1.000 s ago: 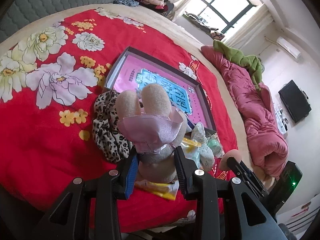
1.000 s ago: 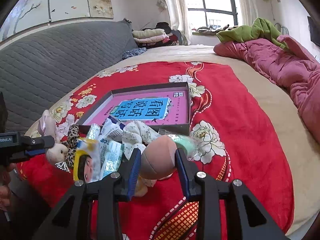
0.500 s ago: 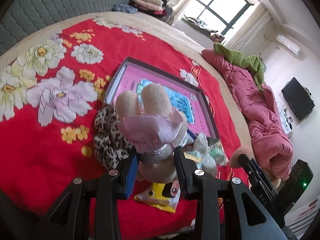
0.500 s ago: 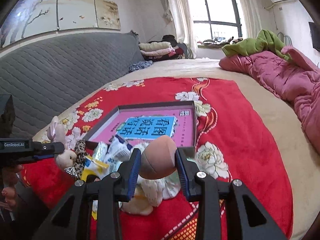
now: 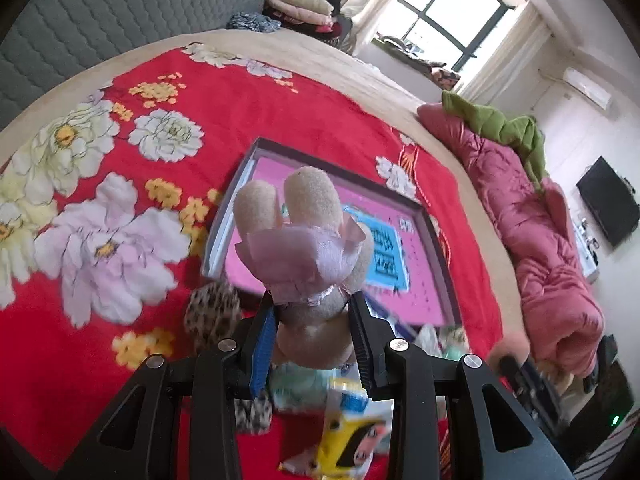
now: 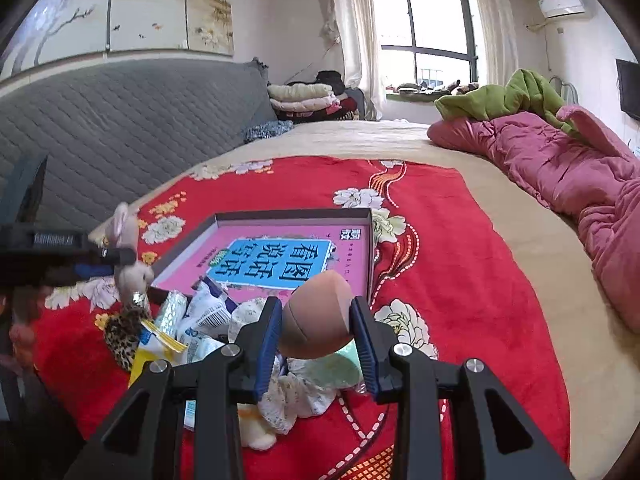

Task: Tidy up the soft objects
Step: 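Lift the bunny with the left tool over the pink box while the right tool carries the sponge there, then open the left tool to drop the bunny into the box while the right tool releases the sponge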

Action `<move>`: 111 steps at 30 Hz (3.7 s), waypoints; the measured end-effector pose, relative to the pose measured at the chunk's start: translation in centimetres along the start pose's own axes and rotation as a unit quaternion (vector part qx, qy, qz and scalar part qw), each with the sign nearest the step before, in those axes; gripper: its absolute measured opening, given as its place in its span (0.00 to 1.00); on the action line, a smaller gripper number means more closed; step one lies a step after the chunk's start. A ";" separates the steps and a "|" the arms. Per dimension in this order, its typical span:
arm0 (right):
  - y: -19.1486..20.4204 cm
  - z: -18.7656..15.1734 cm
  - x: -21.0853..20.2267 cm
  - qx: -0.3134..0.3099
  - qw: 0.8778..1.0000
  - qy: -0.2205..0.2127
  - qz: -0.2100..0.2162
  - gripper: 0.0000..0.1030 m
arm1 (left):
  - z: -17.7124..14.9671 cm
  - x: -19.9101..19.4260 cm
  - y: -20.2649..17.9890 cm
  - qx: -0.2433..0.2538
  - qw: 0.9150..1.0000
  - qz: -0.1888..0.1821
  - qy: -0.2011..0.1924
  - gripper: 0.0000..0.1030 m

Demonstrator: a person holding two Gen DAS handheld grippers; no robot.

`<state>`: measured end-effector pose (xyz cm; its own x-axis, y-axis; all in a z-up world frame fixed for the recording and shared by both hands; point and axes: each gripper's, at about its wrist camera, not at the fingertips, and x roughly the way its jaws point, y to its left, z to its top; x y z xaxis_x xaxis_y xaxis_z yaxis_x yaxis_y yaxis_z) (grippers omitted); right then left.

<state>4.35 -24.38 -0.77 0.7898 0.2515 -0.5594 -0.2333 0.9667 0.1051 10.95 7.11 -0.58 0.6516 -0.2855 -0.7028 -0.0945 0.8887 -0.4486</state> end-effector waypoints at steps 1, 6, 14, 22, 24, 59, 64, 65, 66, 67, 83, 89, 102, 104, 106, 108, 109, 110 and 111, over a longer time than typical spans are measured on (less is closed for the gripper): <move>0.1 0.0 0.2 0.000 1.000 0.004 -0.001 0.35 | 0.5 0.3 0.1 0.000 1.000 0.003 -0.003 0.35; 0.5 1.5 0.6 -0.010 1.000 -0.002 -0.012 0.35 | 3.0 1.8 0.7 -0.007 1.000 -0.006 -0.006 0.35; 0.3 4.5 1.9 -0.025 0.999 -0.008 -0.043 0.35 | 5.3 4.4 1.1 0.029 0.999 0.010 0.016 0.35; 1.7 6.8 4.3 -0.042 0.997 0.010 -0.057 0.35 | 5.7 7.2 1.2 0.072 0.996 0.031 0.046 0.35; 2.2 7.2 4.9 -0.054 0.997 0.017 -0.060 0.35 | 5.7 7.7 1.0 0.086 0.994 0.034 0.052 0.35; 2.7 4.9 15.3 -0.114 0.966 0.209 -0.102 0.35 | 4.4 9.6 1.2 0.108 0.990 0.053 0.074 0.38; 2.9 4.3 16.0 -0.121 0.961 0.224 -0.108 0.35 | 4.3 9.6 1.1 0.115 0.989 0.057 0.073 0.39; 3.0 4.2 16.1 -0.124 0.960 0.226 -0.108 0.35 | 4.3 9.6 1.1 0.116 0.989 0.058 0.073 0.39; 3.0 4.0 16.2 -0.125 0.960 0.226 -0.110 0.35 | 4.3 9.6 1.0 0.115 0.989 0.058 0.073 0.39; 3.1 4.0 16.2 -0.125 0.960 0.225 -0.111 0.35 | 4.3 9.6 1.1 0.115 0.989 0.059 0.073 0.39; 2.8 3.7 16.0 -0.103 0.964 0.214 -0.122 0.37 | 4.1 9.6 0.7 0.126 0.988 0.061 0.072 0.42; 2.9 3.7 15.9 -0.110 0.962 0.208 -0.138 0.41 | 4.1 9.8 0.6 0.133 0.986 0.065 0.075 0.48; 2.2 3.5 14.8 -0.093 0.963 0.206 -0.144 0.48 | 4.4 8.9 1.2 0.127 0.988 0.051 0.077 0.61; 2.3 3.5 14.6 -0.092 0.964 0.205 -0.144 0.51 | 4.4 8.8 1.5 0.119 0.989 0.036 0.082 0.62; 2.3 3.7 14.3 -0.092 0.965 0.202 -0.137 0.54 | 4.4 8.7 1.8 0.109 0.990 0.019 0.085 0.63; 2.3 3.9 14.1 -0.091 0.967 0.199 -0.133 0.54 | 4.3 8.7 1.8 0.110 0.990 0.024 0.085 0.63; 2.3 3.9 14.0 -0.089 0.967 0.198 -0.131 0.54 | 4.3 8.6 1.7 0.115 0.989 0.030 0.084 0.63; 2.2 4.0 13.9 -0.088 0.968 0.197 -0.130 0.54 | 4.2 8.6 1.6 0.120 0.989 0.038 0.083 0.63; 2.1 4.1 13.7 -0.086 0.968 0.197 -0.128 0.54 | 4.1 8.6 1.6 0.121 0.988 0.041 0.084 0.63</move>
<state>17.00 -18.66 -4.89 0.5650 -0.0663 -0.8224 -0.1765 0.9640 -0.1989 19.52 7.56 -5.10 0.5135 -0.2467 -0.8218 0.0538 0.9651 -0.2561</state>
